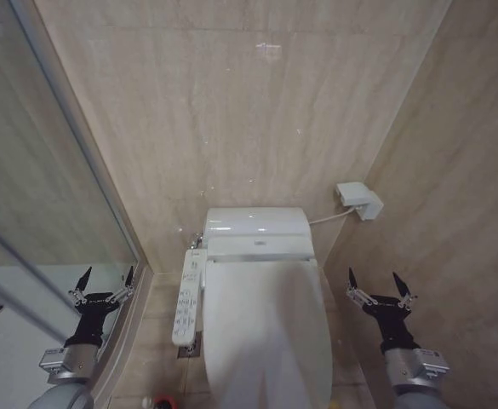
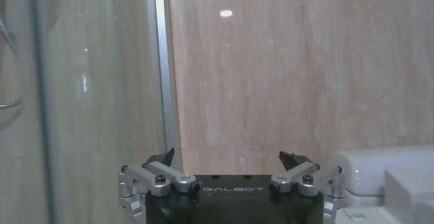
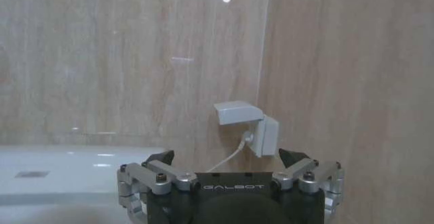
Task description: Open the toilet lid, clean the toilet bowl with a toilet brush, close the toilet lid, and flush.
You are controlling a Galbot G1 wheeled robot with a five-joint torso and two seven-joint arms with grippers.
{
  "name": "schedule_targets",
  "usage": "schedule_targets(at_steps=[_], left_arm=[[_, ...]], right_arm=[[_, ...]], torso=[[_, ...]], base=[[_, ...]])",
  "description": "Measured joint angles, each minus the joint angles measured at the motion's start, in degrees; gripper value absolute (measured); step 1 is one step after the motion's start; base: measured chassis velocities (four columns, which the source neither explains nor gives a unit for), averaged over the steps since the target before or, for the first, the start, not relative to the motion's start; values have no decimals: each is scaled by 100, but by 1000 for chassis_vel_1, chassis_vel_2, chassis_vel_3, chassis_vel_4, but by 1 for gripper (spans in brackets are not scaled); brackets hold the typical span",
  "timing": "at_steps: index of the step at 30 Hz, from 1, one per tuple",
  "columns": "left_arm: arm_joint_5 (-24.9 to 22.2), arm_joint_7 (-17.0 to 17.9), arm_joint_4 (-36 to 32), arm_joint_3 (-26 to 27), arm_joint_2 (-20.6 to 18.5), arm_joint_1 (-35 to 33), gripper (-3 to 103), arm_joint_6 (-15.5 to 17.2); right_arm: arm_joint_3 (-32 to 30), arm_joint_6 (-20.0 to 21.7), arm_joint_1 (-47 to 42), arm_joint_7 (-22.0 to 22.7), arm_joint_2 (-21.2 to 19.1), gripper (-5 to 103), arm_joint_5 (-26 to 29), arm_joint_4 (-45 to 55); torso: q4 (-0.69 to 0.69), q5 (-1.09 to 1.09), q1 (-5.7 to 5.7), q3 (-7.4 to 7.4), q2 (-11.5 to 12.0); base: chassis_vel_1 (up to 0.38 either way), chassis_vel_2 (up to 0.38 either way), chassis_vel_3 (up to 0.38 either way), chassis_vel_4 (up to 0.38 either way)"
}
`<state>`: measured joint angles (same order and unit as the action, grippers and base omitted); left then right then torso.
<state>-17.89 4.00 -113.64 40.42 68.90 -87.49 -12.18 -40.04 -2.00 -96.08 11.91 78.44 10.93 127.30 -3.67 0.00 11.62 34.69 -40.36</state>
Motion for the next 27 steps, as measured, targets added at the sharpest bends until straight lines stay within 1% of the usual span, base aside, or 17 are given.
schedule_targets(at_steps=[1, 4, 5, 6, 7, 9, 10, 12, 13, 16, 17, 20, 24, 27], left_arm=[[0, 1, 0, 0, 0, 0, 100, 0], [0, 1, 2, -1, 0, 1, 100, 0], [0, 1, 1, -1, 0, 1, 100, 0], [0, 1, 2, -1, -1, 0, 100, 0], [0, 1, 2, -1, 0, -1, 100, 0], [0, 1, 1, -1, 0, -2, 100, 0], [0, 1, 2, -1, 0, -4, 100, 0], [0, 1, 2, -1, 0, -4, 100, 0], [0, 1, 2, -1, 0, -5, 100, 0], [0, 1, 2, -1, 0, -4, 100, 0], [0, 1, 2, -1, 0, -2, 100, 0], [0, 1, 2, -1, 0, 0, 100, 0], [0, 1, 2, -1, 0, 5, 100, 0], [0, 1, 2, -1, 0, 4, 100, 1]], right_arm=[[0, 0, 0, 0, 0, 100, 0, 0], [0, 0, 0, 1, 0, 100, 0, 0], [0, 0, 0, 1, 0, 100, 0, -1], [0, 0, 0, 0, 0, 100, 0, 0], [0, 0, 0, 0, 0, 100, 0, 0], [0, 0, 0, 0, 0, 100, 0, 0], [0, 0, -1, 0, 0, 100, 0, -1], [0, 0, -2, 0, 0, 100, 0, 0], [0, 0, -4, 0, 0, 100, 0, 0], [0, 0, -4, 1, 0, 100, 0, 0], [0, 0, -1, 1, 0, 100, 0, 0], [0, 0, 1, 0, 0, 100, 0, 0], [0, 0, 2, 0, 0, 100, 0, 0], [0, 0, 2, 0, 0, 100, 0, 0]], torso=[[2, 3, 1, 1, 1], [-1, -2, 0, 0, 0], [-1, 2, 0, 0, 0], [0, 2, 2, 1, 1], [-1, -3, -2, -1, -1], [-1, 0, -4, -2, -3], [3, 2, -2, 0, -2], [2, 0, -4, -1, -3], [-2, 0, -6, -3, -4], [-2, 1, -4, -1, -4], [1, 0, -2, -1, -3], [2, 0, 5, 3, 1], [0, 0, 8, 3, 2], [-1, 0, 5, 2, 2]], base=[[214, -213, -218, 209], [229, -234, -233, 214], [233, -242, -266, 217], [252, -242, -266, 276], [243, -269, -257, 276], [243, -269, -250, 257], [218, -239, -242, 203], [218, -167, -233, 203], [115, -167, -125, 127], [40, -38, -72, 89], [0, 0, 0, 0], [-69, 43, 47, -17], [-13, 12, 10, -11], [97, -80, -124, 100]])
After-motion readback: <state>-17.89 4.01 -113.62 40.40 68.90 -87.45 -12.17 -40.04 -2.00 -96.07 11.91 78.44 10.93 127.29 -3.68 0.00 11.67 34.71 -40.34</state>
